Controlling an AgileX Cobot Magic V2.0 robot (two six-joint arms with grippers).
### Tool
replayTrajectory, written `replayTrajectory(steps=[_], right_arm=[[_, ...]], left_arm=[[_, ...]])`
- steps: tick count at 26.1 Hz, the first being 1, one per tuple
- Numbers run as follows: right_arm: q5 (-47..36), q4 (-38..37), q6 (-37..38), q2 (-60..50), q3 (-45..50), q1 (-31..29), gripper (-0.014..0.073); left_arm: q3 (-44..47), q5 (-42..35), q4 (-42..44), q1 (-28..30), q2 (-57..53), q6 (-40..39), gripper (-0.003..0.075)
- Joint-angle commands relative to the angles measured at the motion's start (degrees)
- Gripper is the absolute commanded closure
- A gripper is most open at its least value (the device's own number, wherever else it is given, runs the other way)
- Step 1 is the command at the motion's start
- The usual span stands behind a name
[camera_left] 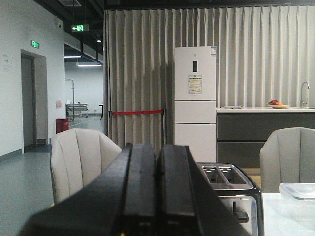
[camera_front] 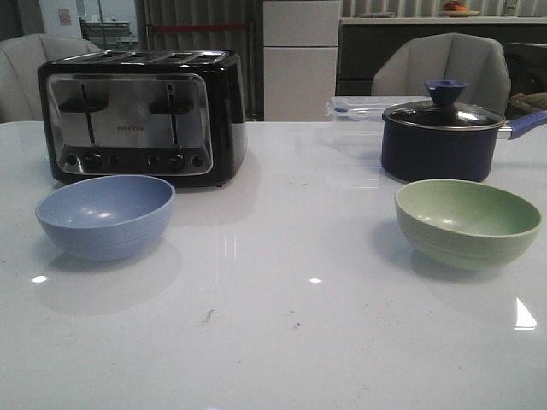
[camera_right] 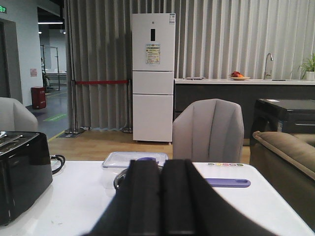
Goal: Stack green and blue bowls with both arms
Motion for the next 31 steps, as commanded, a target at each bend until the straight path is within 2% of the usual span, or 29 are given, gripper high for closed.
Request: replayTrajectory(steps=[1,5,10,17,19,20,22,24,26,31], right_arm=[[3.81,-0.34,-0.33,6.73,-8.45,-0.50,0.0538],[14.40,-0.34,-0.33,16.10,-14.23,-0.50,0.0538],[22.71,-0.34,-0.33,26.03,-14.28,-0.50,0.0538],[27.31,-0.40,-0.33,36.86,-14.28,-0.50,0.0538],[27.59,-0.40,-0.33,39.28,-14.28,-0.50,0.0510],[27.60,-0.40,-0.33,40.11,-14.28,-0.50,0.0468],[27.09,-0.40,-0.33,41.99,-14.28,-0.50,0.0277],[25.40,-0.40,-0.33,44.24,-14.28,-0.50,0.0083],[24.11,-0.33,-0.33,46.73,-14.61,-0.50,-0.0029],[22.86,2.30,-0.33,56.28,-19.78,-0.50,-0.0008]], left_arm=[[-7.97,4.34,0.23,-0.13,6.22,-0.44,0.0627],[-13.01,15.20,0.23,-0.13,14.45,-0.44,0.0627],[-12.39,20.39,0.23,-0.13,22.34,-0.44,0.0627],[-12.39,24.41,0.23,-0.13,29.72,-0.44,0.0627],[-12.39,24.41,0.23,-0.13,30.64,-0.44,0.0619],[-12.39,24.41,0.23,-0.13,31.06,-0.44,0.0596],[-12.39,24.29,0.23,-0.13,31.40,-0.44,0.0477],[-12.39,23.88,0.23,-0.13,31.40,-0.44,0.0282],[-12.39,23.68,0.23,-0.13,31.47,-0.44,0.0167],[-12.39,23.68,0.23,-0.13,31.52,-0.44,0.0161]])
